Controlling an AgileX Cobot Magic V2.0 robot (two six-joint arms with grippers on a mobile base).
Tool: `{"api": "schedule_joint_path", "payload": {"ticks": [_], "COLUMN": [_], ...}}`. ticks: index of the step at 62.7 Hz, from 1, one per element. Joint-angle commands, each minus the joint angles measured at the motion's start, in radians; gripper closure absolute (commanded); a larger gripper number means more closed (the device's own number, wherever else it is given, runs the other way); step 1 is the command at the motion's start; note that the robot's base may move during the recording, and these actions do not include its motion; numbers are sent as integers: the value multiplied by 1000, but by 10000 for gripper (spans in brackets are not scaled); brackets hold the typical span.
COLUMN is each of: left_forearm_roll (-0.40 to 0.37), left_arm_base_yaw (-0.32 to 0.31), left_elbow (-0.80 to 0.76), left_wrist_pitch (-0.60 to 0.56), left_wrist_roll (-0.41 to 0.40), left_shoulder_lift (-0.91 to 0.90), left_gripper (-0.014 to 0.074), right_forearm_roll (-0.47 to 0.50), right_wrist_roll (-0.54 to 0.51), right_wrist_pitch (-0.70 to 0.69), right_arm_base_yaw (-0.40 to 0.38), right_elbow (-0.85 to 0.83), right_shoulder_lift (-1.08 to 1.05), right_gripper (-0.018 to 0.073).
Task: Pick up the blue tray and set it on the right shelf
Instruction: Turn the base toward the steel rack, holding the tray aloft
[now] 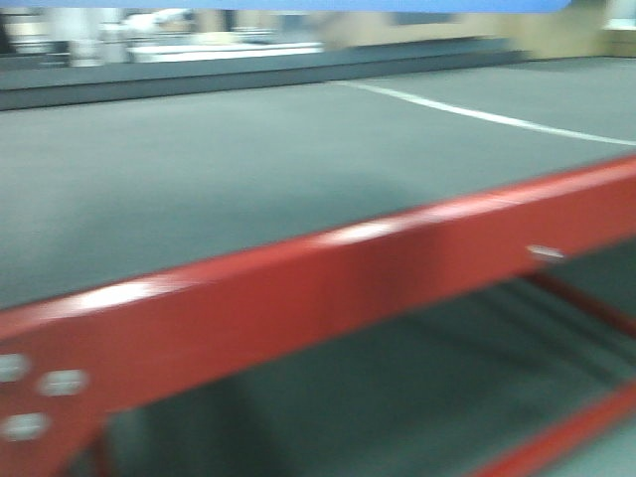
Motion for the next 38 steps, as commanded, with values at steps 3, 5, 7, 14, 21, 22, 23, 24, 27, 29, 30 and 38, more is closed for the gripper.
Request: {"api": "schedule_joint_path", "payload": {"ticks": [3,5,7,14,21,22,23,24,27,29,30,38], "left_forearm_roll": [-51,-51,-51,-51,-51,-51,-51,-51,-51,-51,-51,-51], "left_arm_base_yaw": [-14,-14,-14,-14,-14,-14,-14,-14,-14,-14,-14,-14], "left_elbow": [-26,-26,-26,-26,-26,-26,-26,-26,-26,-26,-26,-26], "left_wrist_pitch": [-38,-38,-38,-38,-38,-38,-38,-38,-38,-38,-38,-38], "left_wrist_roll": [25,25,25,25,25,25,25,25,25,25,25,25], "left_shoulder_lift": [-34,-34,-34,-34,-34,-34,-34,-34,-34,-34,-34,-34], "left_gripper": [645,645,645,645,645,645,645,645,645,645,645,645], "right_forearm_roll": [-31,-31,-31,-31,-31,-31,-31,-31,-31,-31,-31,-31], "right_wrist_roll": [-40,-40,-40,-40,-40,-40,-40,-40,-40,-40,-40,-40], "right_wrist_pitch": [-58,-58,-58,-58,-58,-58,-58,-58,-58,-58,-58,-58], "right_arm_base_yaw": [2,2,2,2,2,2,2,2,2,2,2,2], "right_elbow": [-25,-25,-25,-25,-25,-25,-25,-25,-25,-25,-25,-25], "right_shoulder_lift": [-25,-25,-25,-25,-25,-25,-25,-25,-25,-25,-25,-25], "right_gripper": [491,491,491,491,491,491,491,491,491,491,491,491]}}
